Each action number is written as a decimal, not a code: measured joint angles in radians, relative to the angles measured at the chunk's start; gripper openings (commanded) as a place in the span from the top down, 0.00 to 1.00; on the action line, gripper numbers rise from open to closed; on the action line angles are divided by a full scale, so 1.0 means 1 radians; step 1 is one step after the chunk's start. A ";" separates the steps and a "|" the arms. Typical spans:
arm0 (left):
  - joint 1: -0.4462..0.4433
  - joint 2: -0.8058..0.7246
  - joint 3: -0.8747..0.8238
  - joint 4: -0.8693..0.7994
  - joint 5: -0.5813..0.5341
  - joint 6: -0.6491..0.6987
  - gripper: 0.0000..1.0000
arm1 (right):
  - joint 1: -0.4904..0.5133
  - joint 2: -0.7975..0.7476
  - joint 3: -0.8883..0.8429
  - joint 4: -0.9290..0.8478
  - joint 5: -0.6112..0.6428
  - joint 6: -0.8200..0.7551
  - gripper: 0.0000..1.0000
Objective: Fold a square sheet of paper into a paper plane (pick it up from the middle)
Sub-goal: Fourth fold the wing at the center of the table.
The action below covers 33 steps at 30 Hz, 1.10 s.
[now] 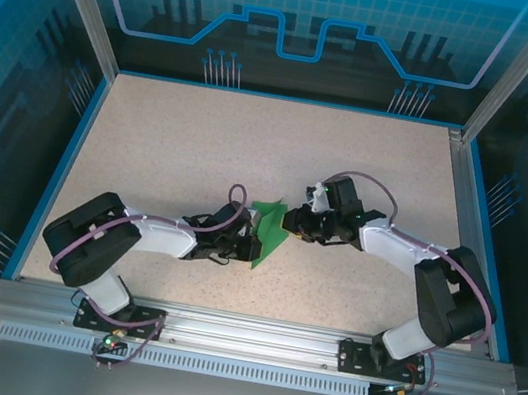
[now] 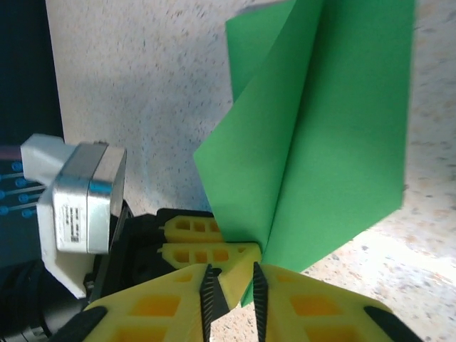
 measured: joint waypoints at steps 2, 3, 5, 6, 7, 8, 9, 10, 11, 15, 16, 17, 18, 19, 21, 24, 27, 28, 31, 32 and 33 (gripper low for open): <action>0.009 0.000 -0.009 0.015 0.018 -0.008 0.86 | 0.017 0.021 0.001 0.019 -0.004 0.008 0.81; 0.012 0.000 -0.013 0.024 0.027 -0.015 0.86 | 0.024 0.035 0.003 0.029 -0.007 0.013 0.82; 0.019 0.000 -0.018 0.034 0.042 -0.022 0.86 | 0.036 0.066 0.012 0.049 -0.014 0.024 0.83; 0.022 0.000 -0.019 0.037 0.050 -0.023 0.86 | 0.042 0.083 0.018 0.062 -0.019 0.031 0.84; 0.025 0.000 -0.021 0.040 0.056 -0.024 0.86 | 0.047 0.097 0.024 0.073 -0.025 0.037 0.84; 0.027 0.000 -0.023 0.043 0.061 -0.027 0.86 | 0.051 0.110 0.031 0.084 -0.028 0.043 0.84; 0.031 0.000 -0.027 0.048 0.067 -0.031 0.86 | 0.056 0.122 0.036 0.097 -0.030 0.049 0.84; 0.034 0.000 -0.030 0.053 0.074 -0.039 0.86 | 0.061 0.135 0.040 0.109 -0.033 0.056 0.84; 0.037 0.000 -0.032 0.055 0.080 -0.042 0.86 | 0.063 0.145 0.042 0.119 -0.034 0.064 0.84; 0.048 0.003 -0.037 0.064 0.105 -0.049 0.86 | 0.067 0.198 0.074 0.155 -0.043 0.094 0.84; 0.051 0.004 -0.037 0.066 0.110 -0.049 0.86 | 0.068 0.209 0.083 0.164 -0.044 0.101 0.84; 0.053 0.005 -0.037 0.068 0.115 -0.049 0.85 | 0.069 0.215 0.087 0.169 -0.044 0.105 0.84; 0.055 0.007 -0.037 0.069 0.119 -0.049 0.85 | 0.069 0.220 0.092 0.171 -0.044 0.109 0.85; 0.056 0.008 -0.037 0.071 0.123 -0.049 0.85 | 0.069 0.224 0.094 0.174 -0.043 0.111 0.85; 0.059 0.008 -0.037 0.072 0.128 -0.049 0.84 | 0.069 0.232 0.099 0.175 -0.040 0.113 0.85; 0.060 0.008 -0.037 0.073 0.134 -0.049 0.81 | 0.069 0.248 0.102 0.176 -0.033 0.118 0.85; 0.061 0.008 -0.037 0.075 0.140 -0.049 0.79 | 0.069 0.267 0.105 0.174 -0.025 0.120 0.85; 0.061 0.008 -0.037 0.076 0.141 -0.049 0.78 | 0.069 0.272 0.105 0.172 -0.024 0.120 0.85; 0.061 0.005 -0.037 0.076 0.144 -0.049 0.78 | 0.069 0.282 0.107 0.166 -0.020 0.120 0.85; 0.061 0.004 -0.037 0.074 0.144 -0.049 0.78 | 0.069 0.282 0.108 0.163 -0.018 0.120 0.85; 0.061 0.002 -0.037 0.072 0.144 -0.049 0.78 | 0.069 0.282 0.110 0.163 -0.017 0.122 0.85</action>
